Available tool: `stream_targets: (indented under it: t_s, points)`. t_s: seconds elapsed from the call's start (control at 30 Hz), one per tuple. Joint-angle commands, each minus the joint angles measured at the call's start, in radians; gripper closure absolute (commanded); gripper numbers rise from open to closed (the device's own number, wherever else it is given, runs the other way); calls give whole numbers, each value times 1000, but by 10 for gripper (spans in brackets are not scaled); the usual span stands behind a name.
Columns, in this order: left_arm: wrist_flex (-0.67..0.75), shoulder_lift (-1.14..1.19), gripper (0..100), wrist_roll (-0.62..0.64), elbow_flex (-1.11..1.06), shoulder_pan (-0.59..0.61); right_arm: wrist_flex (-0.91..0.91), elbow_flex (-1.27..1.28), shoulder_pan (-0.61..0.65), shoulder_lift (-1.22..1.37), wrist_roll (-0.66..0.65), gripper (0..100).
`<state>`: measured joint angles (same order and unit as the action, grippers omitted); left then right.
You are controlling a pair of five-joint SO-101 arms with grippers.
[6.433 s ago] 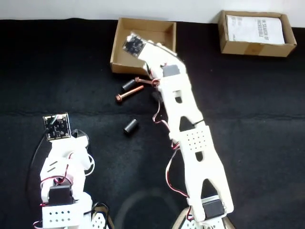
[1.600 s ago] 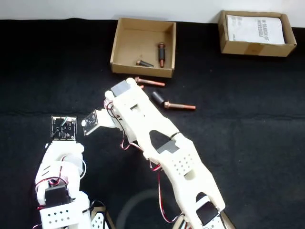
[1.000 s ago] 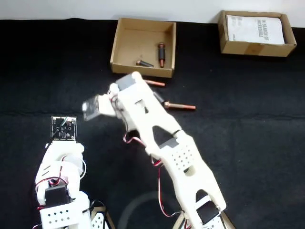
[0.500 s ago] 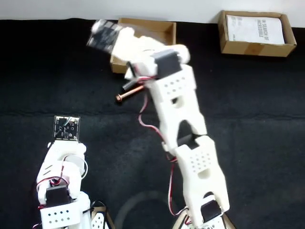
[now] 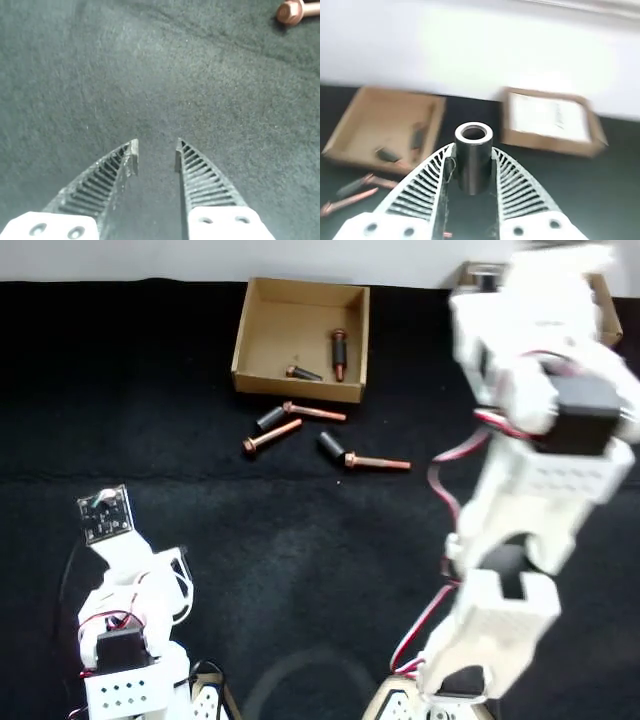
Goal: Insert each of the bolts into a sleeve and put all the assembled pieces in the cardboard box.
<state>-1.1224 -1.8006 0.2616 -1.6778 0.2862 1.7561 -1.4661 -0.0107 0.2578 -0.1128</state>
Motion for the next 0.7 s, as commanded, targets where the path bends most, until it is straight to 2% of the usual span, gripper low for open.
stream_targets:
  t_s: [0.0,0.1,0.3,0.47,0.57,0.67]
  points:
    - [-5,-5,889,23,-15,-13,8,104,-199,-139,97,991]
    - [-5,-5,921,23,2,-15,8,226,-358,-216,164,991]
    - [-15,4,889,-21,145,-31,7,496,-631,-355,285,991]
    - [-86,5,997,-32,309,-99,4,676,-802,-438,381,991]
    - [-130,19,992,-32,390,-159,2,727,-892,-469,428,991]
    - [-130,143,991,-32,463,-173,-47,743,-990,-484,483,991]
